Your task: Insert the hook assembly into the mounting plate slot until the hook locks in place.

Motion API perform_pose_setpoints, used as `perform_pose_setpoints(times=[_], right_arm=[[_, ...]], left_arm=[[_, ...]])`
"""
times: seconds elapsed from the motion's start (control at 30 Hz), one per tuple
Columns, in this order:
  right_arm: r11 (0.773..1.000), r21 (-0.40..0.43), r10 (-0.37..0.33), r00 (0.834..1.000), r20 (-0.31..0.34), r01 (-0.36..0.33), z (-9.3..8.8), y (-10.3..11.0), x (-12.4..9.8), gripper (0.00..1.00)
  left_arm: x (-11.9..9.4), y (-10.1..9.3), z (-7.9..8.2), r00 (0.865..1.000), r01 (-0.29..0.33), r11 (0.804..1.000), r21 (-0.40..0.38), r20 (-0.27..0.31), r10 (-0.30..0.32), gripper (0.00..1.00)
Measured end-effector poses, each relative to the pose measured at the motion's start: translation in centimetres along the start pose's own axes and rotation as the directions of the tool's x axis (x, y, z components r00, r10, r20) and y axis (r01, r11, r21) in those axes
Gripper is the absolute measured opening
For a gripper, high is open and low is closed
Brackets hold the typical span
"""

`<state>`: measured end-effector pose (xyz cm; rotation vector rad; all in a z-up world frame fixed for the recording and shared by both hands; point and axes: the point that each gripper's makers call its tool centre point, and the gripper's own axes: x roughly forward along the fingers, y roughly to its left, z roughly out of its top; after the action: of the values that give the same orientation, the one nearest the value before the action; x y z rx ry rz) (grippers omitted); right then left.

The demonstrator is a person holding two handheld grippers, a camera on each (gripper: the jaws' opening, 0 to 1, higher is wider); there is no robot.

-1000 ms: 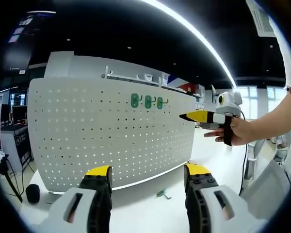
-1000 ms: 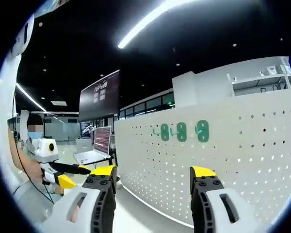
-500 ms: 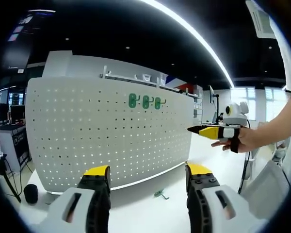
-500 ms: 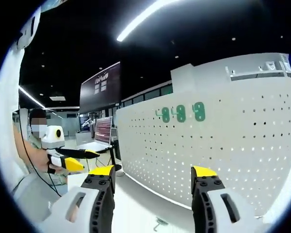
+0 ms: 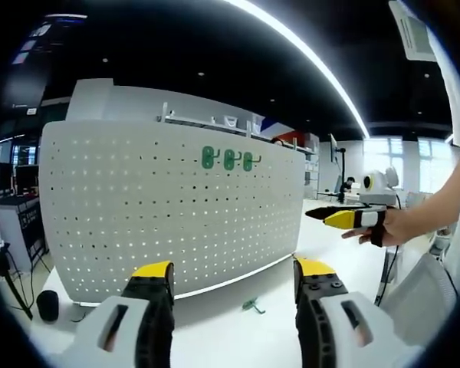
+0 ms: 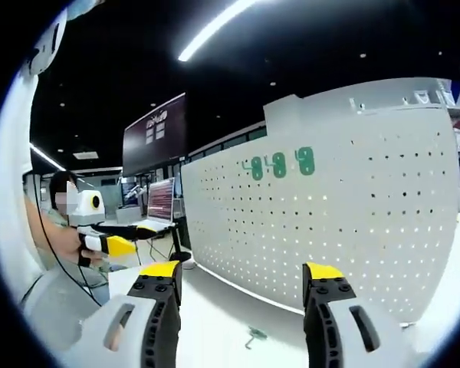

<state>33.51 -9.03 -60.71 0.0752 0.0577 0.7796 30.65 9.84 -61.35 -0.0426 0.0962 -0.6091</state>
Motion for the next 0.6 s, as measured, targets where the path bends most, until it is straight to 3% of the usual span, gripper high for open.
perform_pose_setpoints(times=[0.6], right_arm=[[0.999,-0.004,-0.042,0.998,-0.049,0.041,-2.0,0.5,-3.2,0.62]], left_arm=[[-0.6,-0.6,-1.3,1.000,0.012,1.000,0.002,-0.026,-0.012,0.67]])
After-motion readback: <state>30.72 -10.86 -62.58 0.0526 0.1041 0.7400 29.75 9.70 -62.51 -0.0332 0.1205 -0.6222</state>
